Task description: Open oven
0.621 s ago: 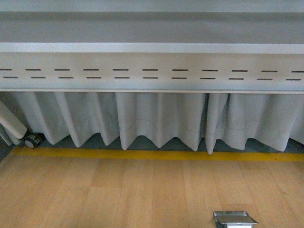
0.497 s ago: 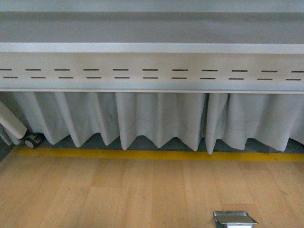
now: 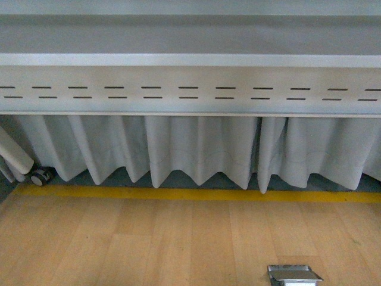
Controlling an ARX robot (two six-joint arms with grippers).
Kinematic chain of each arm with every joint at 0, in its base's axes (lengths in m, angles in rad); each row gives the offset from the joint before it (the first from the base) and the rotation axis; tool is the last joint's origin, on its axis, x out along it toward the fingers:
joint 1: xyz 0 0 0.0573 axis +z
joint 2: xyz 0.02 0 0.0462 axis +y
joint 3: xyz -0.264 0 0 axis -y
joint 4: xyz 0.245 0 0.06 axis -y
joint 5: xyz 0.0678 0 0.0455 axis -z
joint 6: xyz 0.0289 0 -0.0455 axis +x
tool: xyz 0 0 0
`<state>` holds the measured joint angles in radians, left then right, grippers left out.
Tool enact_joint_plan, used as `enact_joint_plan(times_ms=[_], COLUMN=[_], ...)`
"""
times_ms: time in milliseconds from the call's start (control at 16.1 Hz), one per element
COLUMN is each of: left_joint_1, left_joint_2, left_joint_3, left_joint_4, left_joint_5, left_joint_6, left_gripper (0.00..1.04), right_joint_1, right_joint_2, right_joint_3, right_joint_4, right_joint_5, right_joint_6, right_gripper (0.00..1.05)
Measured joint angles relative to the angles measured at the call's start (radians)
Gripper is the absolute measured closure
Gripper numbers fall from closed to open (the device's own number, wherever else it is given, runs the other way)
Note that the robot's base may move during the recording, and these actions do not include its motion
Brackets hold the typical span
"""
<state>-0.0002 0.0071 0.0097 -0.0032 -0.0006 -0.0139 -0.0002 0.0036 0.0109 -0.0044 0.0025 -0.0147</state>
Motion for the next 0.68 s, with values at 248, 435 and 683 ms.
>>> enact_joint_plan(times_ms=[248, 435, 683], left_joint_1=[0.000, 0.000, 0.000], left_joint_2=[0.000, 0.000, 0.000], left_joint_3=[0.000, 0.000, 0.000], left_joint_4=[0.000, 0.000, 0.000], left_joint_5=[0.000, 0.000, 0.000], left_joint_6=[0.000, 0.000, 0.000], left_gripper=[0.07, 0.07, 0.07], right_joint_1=[0.000, 0.000, 0.000], right_joint_2=[0.000, 0.000, 0.000], right_joint_3=[0.000, 0.000, 0.000], right_joint_4=[0.000, 0.000, 0.000], right_joint_5=[0.000, 0.000, 0.000], right_joint_6=[0.000, 0.000, 0.000], right_gripper=[0.06, 0.06, 0.06])
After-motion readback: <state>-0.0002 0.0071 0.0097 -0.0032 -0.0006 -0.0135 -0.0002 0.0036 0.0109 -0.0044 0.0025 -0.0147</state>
